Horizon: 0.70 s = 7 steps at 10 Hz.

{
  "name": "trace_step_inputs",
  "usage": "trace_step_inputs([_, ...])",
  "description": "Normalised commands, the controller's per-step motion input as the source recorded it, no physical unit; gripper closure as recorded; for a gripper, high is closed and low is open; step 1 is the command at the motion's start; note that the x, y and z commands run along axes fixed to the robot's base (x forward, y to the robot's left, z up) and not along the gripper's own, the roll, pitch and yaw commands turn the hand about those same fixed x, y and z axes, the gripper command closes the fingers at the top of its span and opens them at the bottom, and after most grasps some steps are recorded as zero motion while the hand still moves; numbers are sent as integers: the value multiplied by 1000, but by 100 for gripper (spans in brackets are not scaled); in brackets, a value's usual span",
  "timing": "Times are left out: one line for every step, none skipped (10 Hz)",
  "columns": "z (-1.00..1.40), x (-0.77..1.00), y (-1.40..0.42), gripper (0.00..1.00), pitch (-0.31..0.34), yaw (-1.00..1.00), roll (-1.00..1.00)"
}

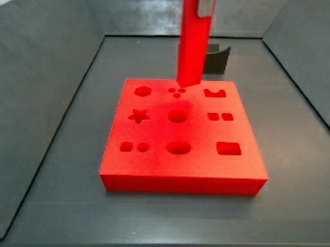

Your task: Insert the arch object.

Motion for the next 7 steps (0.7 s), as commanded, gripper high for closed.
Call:
trace_step_inputs([-237,277,17,100,134,-734,-119])
trace_step_inputs([-143,286,86,100,129,-751,-129])
trace_step_inputs([-103,303,80,100,116,-749,-141])
trace_step_inputs([-54,329,66,100,100,-749,-163])
trace_step_inputs([0,409,51,100,54,-731,-216])
trace_step_inputs([111,486,106,100,17,-674,-229])
trace_step_inputs([126,434,169,100,11,-640,-196])
